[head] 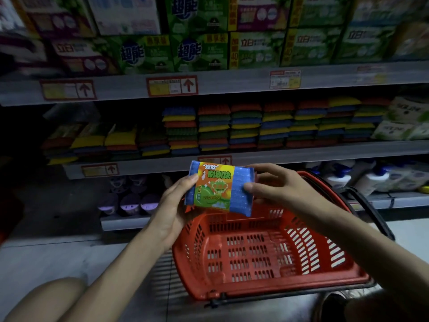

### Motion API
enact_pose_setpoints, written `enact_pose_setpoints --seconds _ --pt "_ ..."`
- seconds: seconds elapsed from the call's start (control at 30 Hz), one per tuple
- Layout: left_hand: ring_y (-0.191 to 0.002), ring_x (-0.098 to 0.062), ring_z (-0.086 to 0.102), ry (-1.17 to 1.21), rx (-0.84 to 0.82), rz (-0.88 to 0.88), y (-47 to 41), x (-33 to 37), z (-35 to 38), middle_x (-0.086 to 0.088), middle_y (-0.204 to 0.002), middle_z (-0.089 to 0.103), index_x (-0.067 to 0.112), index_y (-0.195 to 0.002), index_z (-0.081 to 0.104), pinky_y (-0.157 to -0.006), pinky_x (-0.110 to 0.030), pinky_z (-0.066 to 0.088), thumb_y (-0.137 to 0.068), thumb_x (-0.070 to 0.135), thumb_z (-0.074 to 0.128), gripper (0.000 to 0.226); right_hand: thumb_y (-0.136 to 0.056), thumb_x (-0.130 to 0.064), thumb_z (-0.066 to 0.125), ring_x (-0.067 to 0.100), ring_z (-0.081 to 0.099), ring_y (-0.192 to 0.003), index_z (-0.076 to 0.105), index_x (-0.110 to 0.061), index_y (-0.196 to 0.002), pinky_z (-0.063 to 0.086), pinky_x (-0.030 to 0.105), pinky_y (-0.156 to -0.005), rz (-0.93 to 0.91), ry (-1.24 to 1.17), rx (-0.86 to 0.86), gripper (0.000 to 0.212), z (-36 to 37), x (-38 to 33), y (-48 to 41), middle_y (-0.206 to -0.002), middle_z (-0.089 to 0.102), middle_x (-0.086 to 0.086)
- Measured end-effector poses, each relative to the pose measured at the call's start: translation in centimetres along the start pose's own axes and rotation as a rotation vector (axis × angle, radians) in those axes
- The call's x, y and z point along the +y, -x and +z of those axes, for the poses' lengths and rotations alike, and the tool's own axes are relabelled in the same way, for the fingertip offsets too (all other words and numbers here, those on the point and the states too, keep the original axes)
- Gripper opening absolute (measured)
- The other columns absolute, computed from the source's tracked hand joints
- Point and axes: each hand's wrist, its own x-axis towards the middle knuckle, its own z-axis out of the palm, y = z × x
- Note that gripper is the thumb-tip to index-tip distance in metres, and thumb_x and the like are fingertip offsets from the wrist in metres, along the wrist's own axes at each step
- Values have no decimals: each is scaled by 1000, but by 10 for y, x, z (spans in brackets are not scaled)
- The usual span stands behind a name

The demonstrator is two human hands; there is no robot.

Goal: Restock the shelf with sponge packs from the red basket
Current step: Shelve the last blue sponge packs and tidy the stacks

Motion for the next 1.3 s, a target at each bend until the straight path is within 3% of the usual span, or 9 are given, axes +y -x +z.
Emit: enact_pose_setpoints --seconds 0.1,0.23,0.4,0.47,0.6,0.77,0.97,1.17,1.3 --pt "-83 -14 72 53 45 75 -4 -1 1 -6 -94 76 11 -109 72 -71 -27 60 -86 33 68 32 -80 -28 84 24 75 -100 66 -27 -122 63 36 -85 39 -69 52 46 7 7 -5 -118 70 8" --pt "-106 -20 69 147 78 115 -8 -1 2 -11 -118 72 4 -133 60 -98 -36 54 -87 24 72 51 -82 -11 82 26 75 -93 64 -12 -115 62 35 -79 73 -234 173 37 16 17 -17 -121 66 19" --pt "-114 -20 70 66 281 123 6 -15 16 -6 -125 71 22 -141 49 -97 -41 57 -72 36 81 77 -85 -3 76 27 75 -90 56 -9 -113 63 40 -81 108 -427 240 35 26 19 -28 -114 66 18" --pt "-109 -20 72 4 324 148 13 -24 20 -6 -121 72 23 -135 52 -95 -44 59 -72 39 80 71 -84 -1 76 23 75 -87 53 -10 -115 63 41 -81 95 -482 267 39 32 21 -29 -113 62 17" --pt "-107 -19 73 -56 245 193 17 -32 28 -4 -119 73 26 -127 56 -96 -49 58 -71 40 80 62 -87 -3 74 34 73 -105 52 -11 -118 61 47 -91 54 -478 228 38 48 23 -26 -116 64 19" --pt "-108 -20 73 -12 329 240 12 -34 24 -1 -116 76 21 -124 61 -98 -50 57 -87 26 75 40 -88 -15 79 26 73 -102 57 -12 -117 62 38 -88 -46 -273 227 37 70 21 -26 -114 68 11" --pt "-93 -2 74 -16 446 363 2 -20 8 11 -95 79 20 -113 66 -74 -14 55 -90 11 75 26 -84 -34 83 4 71 -98 66 -25 -109 60 27 -84 -151 -70 268 31 90 15 -41 -107 75 -8" --pt "-92 -13 76 30 619 384 -11 -7 -17 -4 -98 79 11 -103 70 -79 -25 59 -83 22 84 27 -83 -33 84 5 72 -97 73 -26 -106 59 41 -93 -209 -118 359 27 128 5 -66 -102 77 -10" --pt "-91 -13 75 58 690 403 -17 6 -38 -5 -98 79 11 -100 70 -81 -29 58 -83 23 84 26 -86 -34 81 3 71 -100 74 -28 -113 57 41 -95 -223 -140 357 28 158 -2 -83 -103 77 -12"
